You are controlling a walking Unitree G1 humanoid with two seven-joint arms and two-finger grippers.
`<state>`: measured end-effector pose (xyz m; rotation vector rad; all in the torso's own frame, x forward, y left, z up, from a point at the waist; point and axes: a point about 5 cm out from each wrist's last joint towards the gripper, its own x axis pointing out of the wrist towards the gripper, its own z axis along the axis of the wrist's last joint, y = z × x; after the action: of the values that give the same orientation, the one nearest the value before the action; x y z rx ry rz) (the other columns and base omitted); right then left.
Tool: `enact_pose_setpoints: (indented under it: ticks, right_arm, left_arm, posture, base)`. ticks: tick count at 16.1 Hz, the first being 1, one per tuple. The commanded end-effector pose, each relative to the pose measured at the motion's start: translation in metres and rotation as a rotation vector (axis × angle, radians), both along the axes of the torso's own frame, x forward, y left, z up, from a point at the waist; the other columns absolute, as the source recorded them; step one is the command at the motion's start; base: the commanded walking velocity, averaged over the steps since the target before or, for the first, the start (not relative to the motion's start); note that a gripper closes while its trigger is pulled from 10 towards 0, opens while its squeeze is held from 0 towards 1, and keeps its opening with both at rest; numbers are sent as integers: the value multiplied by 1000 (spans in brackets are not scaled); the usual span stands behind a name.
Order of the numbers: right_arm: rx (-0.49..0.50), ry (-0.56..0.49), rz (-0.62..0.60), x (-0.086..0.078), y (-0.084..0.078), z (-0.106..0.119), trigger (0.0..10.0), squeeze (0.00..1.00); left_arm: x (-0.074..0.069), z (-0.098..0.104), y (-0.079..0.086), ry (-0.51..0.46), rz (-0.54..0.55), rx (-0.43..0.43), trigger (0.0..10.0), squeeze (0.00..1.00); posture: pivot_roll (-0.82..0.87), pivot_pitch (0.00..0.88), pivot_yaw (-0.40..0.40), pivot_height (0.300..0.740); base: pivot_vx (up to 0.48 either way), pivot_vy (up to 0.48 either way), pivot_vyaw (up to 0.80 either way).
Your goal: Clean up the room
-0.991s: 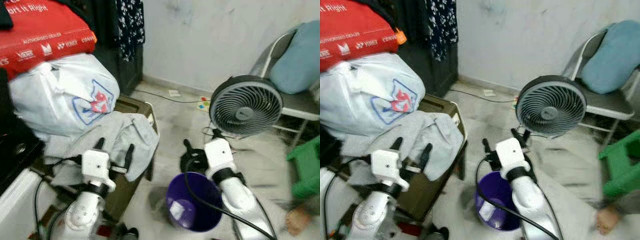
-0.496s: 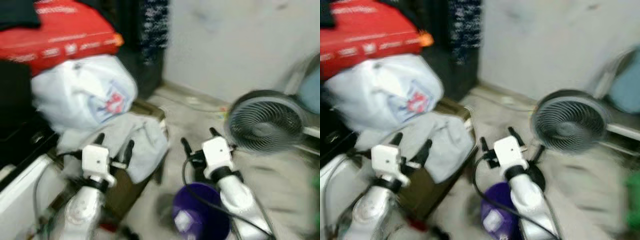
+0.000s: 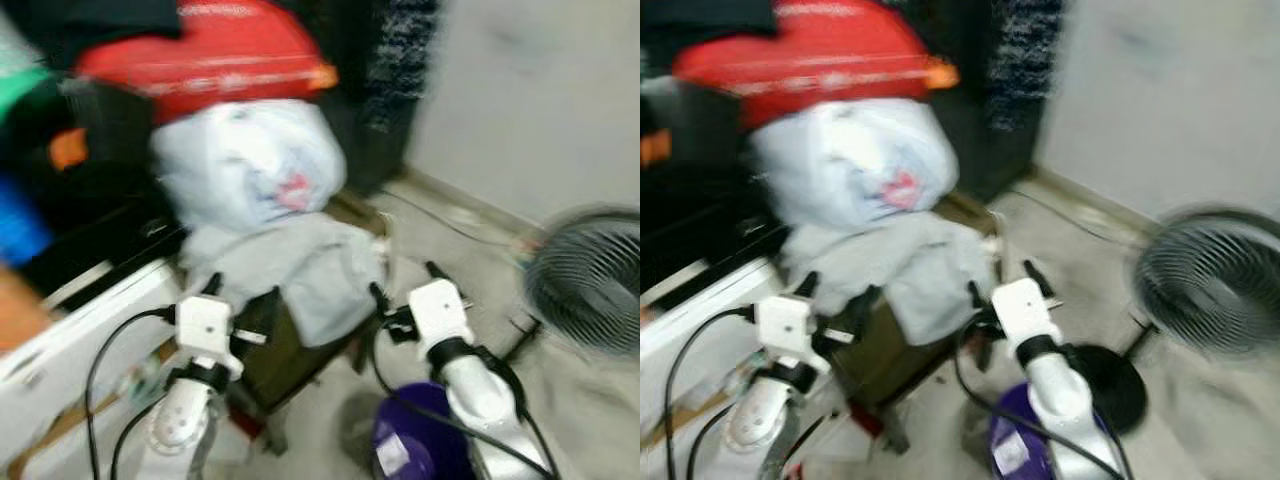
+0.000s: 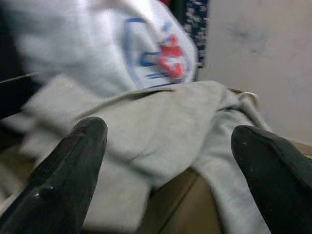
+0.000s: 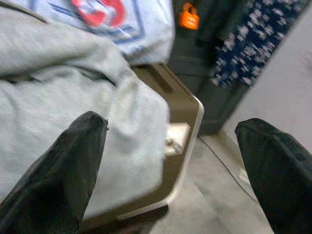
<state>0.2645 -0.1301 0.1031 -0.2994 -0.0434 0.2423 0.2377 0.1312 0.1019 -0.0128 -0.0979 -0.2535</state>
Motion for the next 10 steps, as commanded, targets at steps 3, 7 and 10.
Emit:
enact_pose_setpoints:
  ticks: [3,7,10]
  right_arm:
    - [6,-11,10,1,4,3,10000,0]
    - [14,-28,-11,3,2,5,10000,0]
    - [14,-41,-3,8,4,8,10000,0]
  left_arm:
    - [2,10,20,-56,117,32,10000,0]
    - [-7,12,42,-78,185,70,10000,0]
    - [-12,9,47,-71,198,85,10000,0]
  posture:
    - [-45,90,-64,740]
    - [-32,84,-51,740]
    - [-26,79,-51,740]
  base:
    - [0,0,800]
    - [0,0,600]
    - [0,0,0]
